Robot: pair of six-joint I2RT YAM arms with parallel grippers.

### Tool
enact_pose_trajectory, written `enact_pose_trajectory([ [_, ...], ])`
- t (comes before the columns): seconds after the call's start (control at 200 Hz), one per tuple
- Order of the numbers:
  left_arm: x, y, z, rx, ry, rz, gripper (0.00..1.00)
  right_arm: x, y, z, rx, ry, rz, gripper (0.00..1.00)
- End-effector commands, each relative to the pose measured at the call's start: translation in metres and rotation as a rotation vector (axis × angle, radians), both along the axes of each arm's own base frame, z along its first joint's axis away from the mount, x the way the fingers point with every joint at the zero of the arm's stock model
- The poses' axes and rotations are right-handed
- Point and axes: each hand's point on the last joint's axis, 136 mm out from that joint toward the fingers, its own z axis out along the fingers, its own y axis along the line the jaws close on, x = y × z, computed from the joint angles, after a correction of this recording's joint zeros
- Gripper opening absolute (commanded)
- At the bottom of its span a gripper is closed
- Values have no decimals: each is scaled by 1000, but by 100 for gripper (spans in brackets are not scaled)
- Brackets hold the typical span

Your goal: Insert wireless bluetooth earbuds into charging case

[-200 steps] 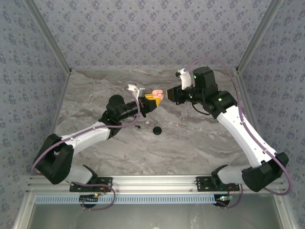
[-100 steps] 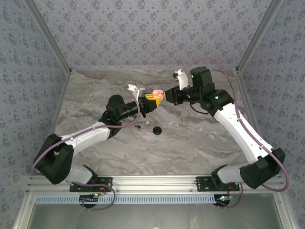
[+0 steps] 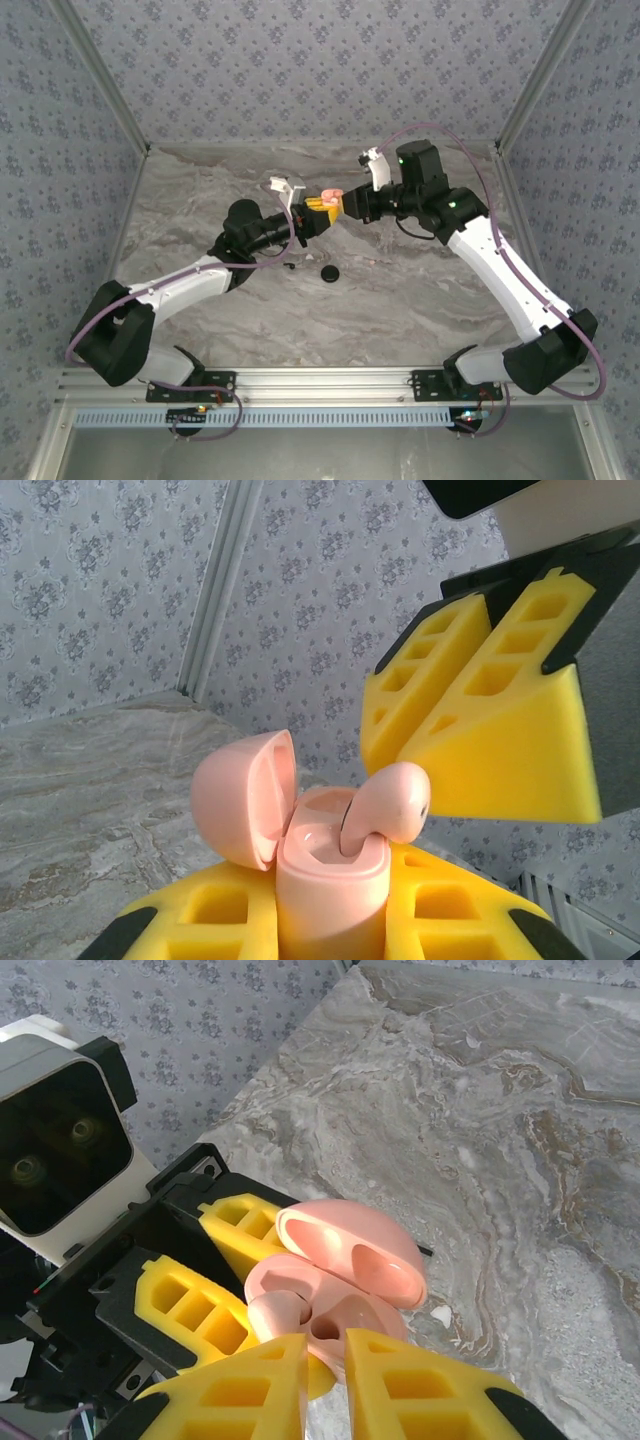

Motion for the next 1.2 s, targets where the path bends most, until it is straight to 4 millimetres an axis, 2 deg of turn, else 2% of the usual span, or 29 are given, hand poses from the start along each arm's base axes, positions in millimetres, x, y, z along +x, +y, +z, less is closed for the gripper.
enact_pose_trajectory([
  [0.0,-6,-2,33,-53,-86,-20,7,-5,9,7,18,-15,49,19],
  [0.405,-15,-13,31,-19,-103,-64,7,-3,15,7,11,-15,61,19],
  [0.825,-13,-14,26,15,-98,-48,7,0,11,8,-9,-26,32,23],
  [1.024,-2,-6,13,67,-67,34,7,7,-4,9,-27,-58,-48,25],
  [1.194,2,-2,2,134,-44,69,7,20,-28,-3,-57,-24,-159,29],
])
